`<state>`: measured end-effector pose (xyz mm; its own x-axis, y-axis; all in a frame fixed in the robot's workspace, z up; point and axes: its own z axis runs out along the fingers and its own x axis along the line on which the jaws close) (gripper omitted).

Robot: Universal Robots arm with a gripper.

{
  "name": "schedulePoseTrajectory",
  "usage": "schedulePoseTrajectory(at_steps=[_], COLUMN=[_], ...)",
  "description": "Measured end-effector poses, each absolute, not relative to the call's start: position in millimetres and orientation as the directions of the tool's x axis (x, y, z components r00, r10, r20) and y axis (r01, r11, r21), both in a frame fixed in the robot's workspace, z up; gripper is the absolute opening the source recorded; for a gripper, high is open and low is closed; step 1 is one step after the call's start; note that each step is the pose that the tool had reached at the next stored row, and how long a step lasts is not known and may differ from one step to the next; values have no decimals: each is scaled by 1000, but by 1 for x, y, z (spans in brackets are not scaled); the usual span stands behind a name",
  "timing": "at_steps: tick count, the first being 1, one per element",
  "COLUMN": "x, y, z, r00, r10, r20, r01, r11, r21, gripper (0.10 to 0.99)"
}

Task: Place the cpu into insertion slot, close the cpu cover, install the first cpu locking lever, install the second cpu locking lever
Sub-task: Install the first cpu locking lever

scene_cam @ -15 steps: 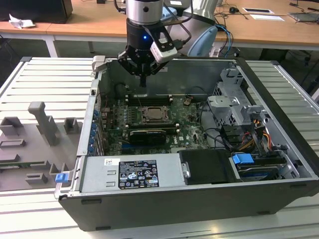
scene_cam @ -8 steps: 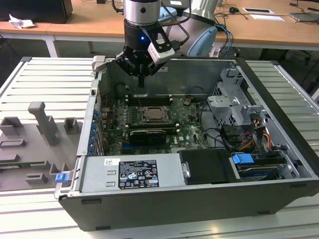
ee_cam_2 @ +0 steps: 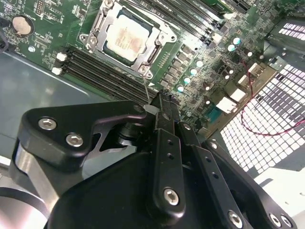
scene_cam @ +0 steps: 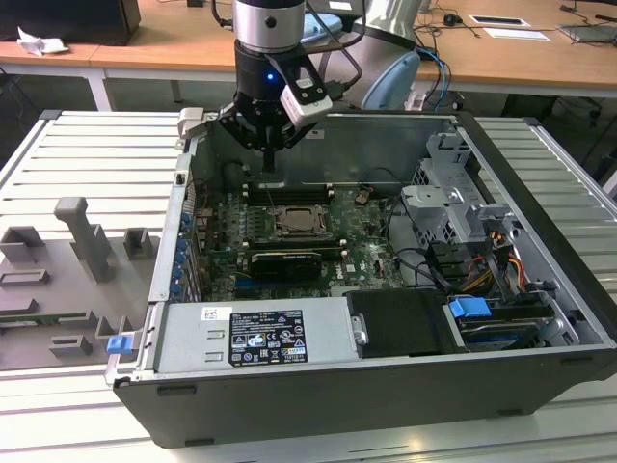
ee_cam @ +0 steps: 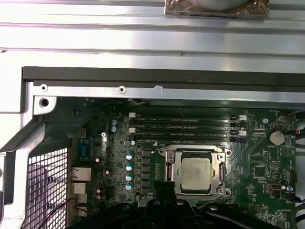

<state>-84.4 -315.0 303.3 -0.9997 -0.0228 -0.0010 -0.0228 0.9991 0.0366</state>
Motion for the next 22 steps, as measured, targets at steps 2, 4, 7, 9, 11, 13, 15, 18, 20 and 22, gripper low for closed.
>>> schedulePoseTrajectory(at_steps=[2,4,7,9,11,13,15,18,20,22], x=[-85,-87,-88,-90,-92,-93,-94,-95,-95,-96], y=[-315,-315,-316,-316,-317,-317,-317,-317,-317,-317], z=[303,303,303,303,303,303,303,303,303,303], r00=[-1000,-1000,-1000,-1000,-1000,-1000,-1000,-1000,-1000,-1000], r10=[-23,-23,-23,-23,-24,-24,-24,-24,-24,-24], r20=[-1,-1,-1,-1,-1,-1,-1,-1,-1,-1], r01=[-23,-23,-23,-23,-24,-24,-24,-24,-24,-24], r11=[999,999,999,999,999,999,999,999,999,999], r21=[37,37,37,37,38,38,38,38,38,38], gripper=[106,106,106,106,106,106,106,106,106,106])
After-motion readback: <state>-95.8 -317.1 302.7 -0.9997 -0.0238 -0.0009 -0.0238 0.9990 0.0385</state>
